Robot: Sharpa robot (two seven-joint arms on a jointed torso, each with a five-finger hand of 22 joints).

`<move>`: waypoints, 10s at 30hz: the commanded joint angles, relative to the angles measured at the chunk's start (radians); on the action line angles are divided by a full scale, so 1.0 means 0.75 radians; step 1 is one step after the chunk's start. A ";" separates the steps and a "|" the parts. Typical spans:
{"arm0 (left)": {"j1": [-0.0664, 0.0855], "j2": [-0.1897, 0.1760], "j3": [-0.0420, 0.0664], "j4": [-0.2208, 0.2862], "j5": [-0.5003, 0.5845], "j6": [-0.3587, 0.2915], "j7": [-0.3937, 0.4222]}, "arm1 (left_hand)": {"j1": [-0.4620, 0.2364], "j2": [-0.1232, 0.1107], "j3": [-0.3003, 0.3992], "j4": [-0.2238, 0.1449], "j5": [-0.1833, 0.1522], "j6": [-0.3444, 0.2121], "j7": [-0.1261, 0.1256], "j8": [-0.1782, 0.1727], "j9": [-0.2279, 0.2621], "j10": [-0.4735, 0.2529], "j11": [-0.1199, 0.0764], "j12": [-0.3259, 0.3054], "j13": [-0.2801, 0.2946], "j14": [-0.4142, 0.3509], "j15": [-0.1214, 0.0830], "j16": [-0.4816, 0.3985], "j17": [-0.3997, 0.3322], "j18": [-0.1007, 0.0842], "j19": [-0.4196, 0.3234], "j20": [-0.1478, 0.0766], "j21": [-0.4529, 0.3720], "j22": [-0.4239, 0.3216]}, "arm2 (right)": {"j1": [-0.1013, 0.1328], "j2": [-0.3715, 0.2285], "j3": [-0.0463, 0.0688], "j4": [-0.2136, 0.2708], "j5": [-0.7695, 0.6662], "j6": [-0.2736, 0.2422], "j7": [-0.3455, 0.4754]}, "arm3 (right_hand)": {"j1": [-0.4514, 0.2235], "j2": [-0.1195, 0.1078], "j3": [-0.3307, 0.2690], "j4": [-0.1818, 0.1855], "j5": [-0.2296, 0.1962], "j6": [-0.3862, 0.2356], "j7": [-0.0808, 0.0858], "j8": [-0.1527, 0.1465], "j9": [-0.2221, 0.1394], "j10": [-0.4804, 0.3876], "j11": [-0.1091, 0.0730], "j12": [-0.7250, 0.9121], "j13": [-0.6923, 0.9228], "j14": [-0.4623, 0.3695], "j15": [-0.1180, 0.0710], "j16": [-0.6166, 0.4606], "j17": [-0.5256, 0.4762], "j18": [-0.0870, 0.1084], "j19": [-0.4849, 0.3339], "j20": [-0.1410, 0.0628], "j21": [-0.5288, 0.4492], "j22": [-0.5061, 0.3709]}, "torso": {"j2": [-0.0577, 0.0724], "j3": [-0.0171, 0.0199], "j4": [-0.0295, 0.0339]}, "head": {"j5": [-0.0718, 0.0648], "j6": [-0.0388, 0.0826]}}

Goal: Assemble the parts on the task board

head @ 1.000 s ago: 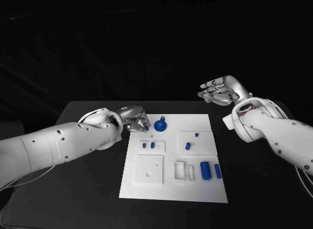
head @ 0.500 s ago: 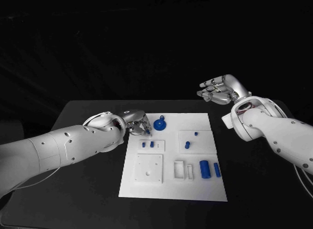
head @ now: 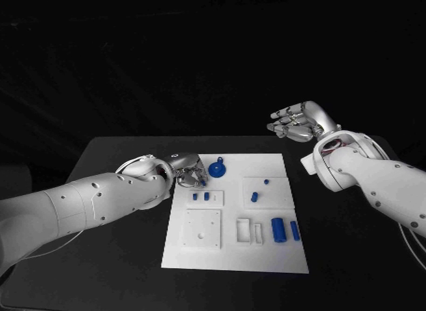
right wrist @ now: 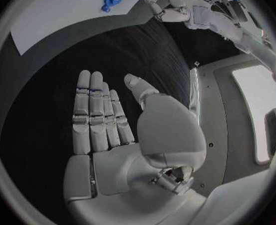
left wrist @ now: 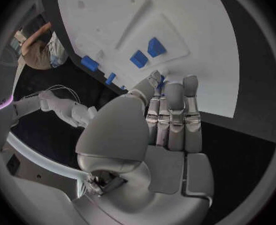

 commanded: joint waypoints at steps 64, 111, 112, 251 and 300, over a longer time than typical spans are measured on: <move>-0.001 0.007 -0.002 -0.036 0.004 0.000 0.065 | 0.004 -0.002 0.008 -0.025 -0.003 -0.002 0.006 0.000 0.001 -0.002 0.004 0.005 0.002 0.004 0.003 -0.012 0.004 0.028 -0.022 -0.002 0.033 0.028 | -0.009 -0.003 0.001 0.003 0.000 0.006 0.012 | 0.003 0.004 0.004 -0.013 0.006 -0.005 0.001 -0.002 0.001 -0.011 0.000 -0.006 -0.002 -0.008 0.002 -0.008 -0.013 0.010 -0.007 0.002 0.017 -0.034 | 0.000 0.0003 0.0004 | -0.006 0.003; -0.012 0.050 -0.011 -0.077 -0.036 0.038 0.062 | 0.012 -0.004 0.001 -0.035 -0.009 -0.007 0.007 -0.001 0.000 -0.008 0.007 0.005 0.002 -0.007 0.004 -0.015 0.003 0.028 -0.032 -0.002 0.038 0.028 | -0.010 -0.001 0.001 0.002 0.000 0.007 0.009 | 0.000 0.005 0.004 -0.014 0.005 -0.005 0.001 -0.002 0.001 -0.012 0.001 -0.006 -0.002 -0.009 0.003 -0.008 -0.016 0.010 -0.007 0.002 0.023 -0.048 | 0.000 -0.0004 -0.0008 | -0.005 -0.003; -0.013 0.051 -0.013 -0.079 -0.045 0.039 0.062 | 0.014 -0.006 0.002 -0.038 -0.009 -0.008 0.008 0.000 0.000 -0.019 0.011 0.005 0.002 -0.009 0.007 -0.012 0.003 0.029 -0.035 -0.001 0.040 0.029 | -0.010 -0.001 0.001 0.002 0.000 0.008 0.010 | 0.000 0.005 0.004 -0.014 0.005 -0.005 0.001 -0.002 0.001 -0.012 0.001 -0.006 -0.002 -0.009 0.003 -0.008 -0.016 0.010 -0.007 0.002 0.023 -0.048 | 0.000 -0.0002 -0.0002 | -0.005 -0.003; 0.094 -0.200 0.041 0.127 1.263 0.005 0.253 | -0.039 -0.049 0.000 -0.017 0.004 -0.193 0.066 0.001 -0.004 -0.224 0.111 0.009 0.000 -0.099 0.173 -1.474 -0.329 -0.030 -0.302 0.164 -0.456 -0.788 | -0.089 0.060 -0.202 -0.060 -0.926 0.429 -0.251 | -0.017 -0.086 0.358 -0.179 -0.263 0.128 -0.042 -0.002 0.001 -0.070 -0.017 -0.019 -0.003 0.090 -0.096 0.762 0.653 0.086 0.094 -0.095 0.567 0.868 | 0.003 0.0000 0.0068 | -0.057 0.013; 0.094 -0.202 0.040 0.113 1.260 0.008 0.242 | -0.038 -0.045 -0.004 -0.012 0.006 -0.197 0.067 0.001 -0.004 -0.232 0.113 0.009 0.000 -0.097 0.173 -1.474 -0.328 -0.030 -0.297 0.163 -0.454 -0.804 | -0.103 0.048 -0.202 -0.031 -1.015 0.363 -0.330 | 0.044 0.011 0.453 -0.215 -0.369 0.333 -0.090 0.001 0.012 0.230 -0.102 -0.013 0.011 0.091 -0.149 0.789 0.703 0.041 0.112 -0.155 0.548 1.113 | 0.004 -0.0001 0.0078 | -0.061 0.007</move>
